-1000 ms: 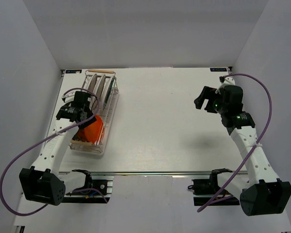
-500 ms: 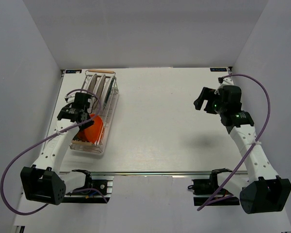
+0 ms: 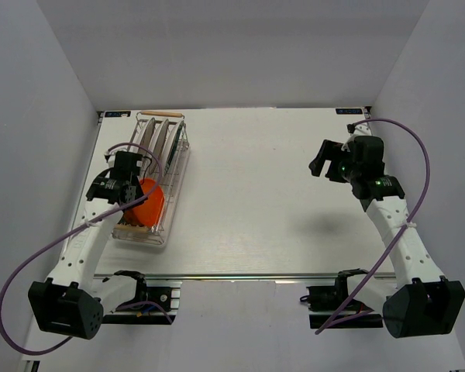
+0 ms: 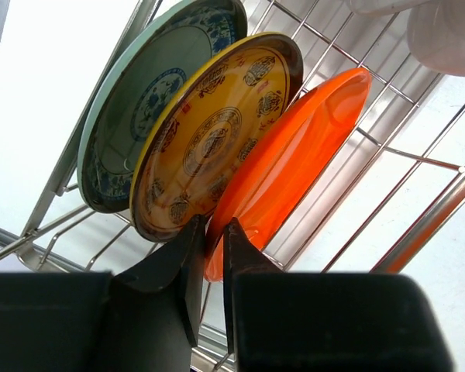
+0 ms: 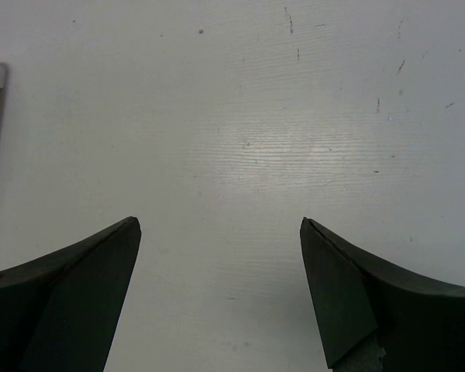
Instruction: Unload the plates from the dish rack
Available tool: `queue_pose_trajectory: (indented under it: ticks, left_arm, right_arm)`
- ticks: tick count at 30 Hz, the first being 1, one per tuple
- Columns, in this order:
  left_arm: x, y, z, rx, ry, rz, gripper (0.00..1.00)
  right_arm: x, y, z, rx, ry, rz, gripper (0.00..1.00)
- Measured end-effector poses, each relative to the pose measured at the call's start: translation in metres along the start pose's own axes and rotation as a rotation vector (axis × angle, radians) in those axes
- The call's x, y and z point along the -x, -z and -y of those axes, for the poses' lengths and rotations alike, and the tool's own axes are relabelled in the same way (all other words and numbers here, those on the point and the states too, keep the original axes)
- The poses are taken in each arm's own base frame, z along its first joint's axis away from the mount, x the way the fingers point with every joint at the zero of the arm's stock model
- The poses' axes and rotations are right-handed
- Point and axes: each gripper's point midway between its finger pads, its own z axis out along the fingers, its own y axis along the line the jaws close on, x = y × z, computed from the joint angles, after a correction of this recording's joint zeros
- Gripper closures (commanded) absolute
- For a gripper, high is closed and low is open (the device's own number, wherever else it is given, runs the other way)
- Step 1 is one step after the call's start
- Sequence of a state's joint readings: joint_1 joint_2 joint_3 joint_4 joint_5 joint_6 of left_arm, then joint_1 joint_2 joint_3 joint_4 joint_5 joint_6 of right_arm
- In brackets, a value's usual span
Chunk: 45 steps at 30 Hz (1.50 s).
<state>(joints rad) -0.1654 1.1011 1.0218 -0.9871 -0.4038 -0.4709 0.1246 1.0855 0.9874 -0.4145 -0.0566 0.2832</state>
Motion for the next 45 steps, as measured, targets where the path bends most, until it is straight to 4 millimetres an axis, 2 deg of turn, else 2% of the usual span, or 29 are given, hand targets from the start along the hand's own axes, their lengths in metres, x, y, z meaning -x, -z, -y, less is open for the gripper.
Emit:
queue_pose_trajectory:
  ticks: [2, 8, 14, 19, 23, 29, 33, 38, 42, 45]
  left_arm:
    - [0.0, 0.001, -0.001, -0.001, -0.009, 0.003, 1.0]
    - [0.003, 0.007, -0.005, 0.012, -0.021, 0.001, 1.0]
    - [0.03, 0.028, -0.006, 0.006, 0.009, 0.069, 1.0]
    - [0.039, 0.043, -0.009, -0.017, 0.026, 0.115, 1.0]
    - [0.053, 0.063, -0.012, -0.045, 0.042, 0.174, 1.0]
    - [0.093, 0.109, -0.007, -0.158, 0.092, 0.334, 1.0]
    - [0.11, 0.135, 0.019, -0.345, 0.081, 0.415, 1.0]
    - [0.121, 0.153, 0.085, -0.676, -0.019, 0.413, 1.0]
    - [0.116, 0.153, 0.139, -0.922, -0.111, 0.342, 1.0]
    - [0.104, 0.141, 0.164, -1.021, -0.148, 0.26, 1.0]
  right_arm:
    - [-0.001, -0.001, 0.0, -0.002, -0.001, -0.006, 0.11]
    - [0.0, -0.001, -0.001, 0.002, -0.001, -0.005, 0.11]
    - [-0.004, -0.005, 0.001, -0.004, -0.003, -0.024, 0.11]
    - [-0.006, -0.008, 0.002, -0.007, -0.005, -0.036, 0.11]
    - [-0.003, -0.007, 0.0, 0.002, -0.003, -0.032, 0.11]
    - [-0.004, -0.005, -0.01, 0.058, 0.001, -0.043, 0.11]
    - [-0.002, 0.0, -0.024, 0.138, 0.017, -0.035, 0.11]
    - [0.004, 0.009, -0.042, 0.24, 0.047, -0.012, 0.11]
    - [0.012, 0.022, -0.073, 0.416, 0.072, 0.014, 0.11]
    - [0.019, 0.035, -0.1, 0.584, 0.096, 0.038, 0.11]
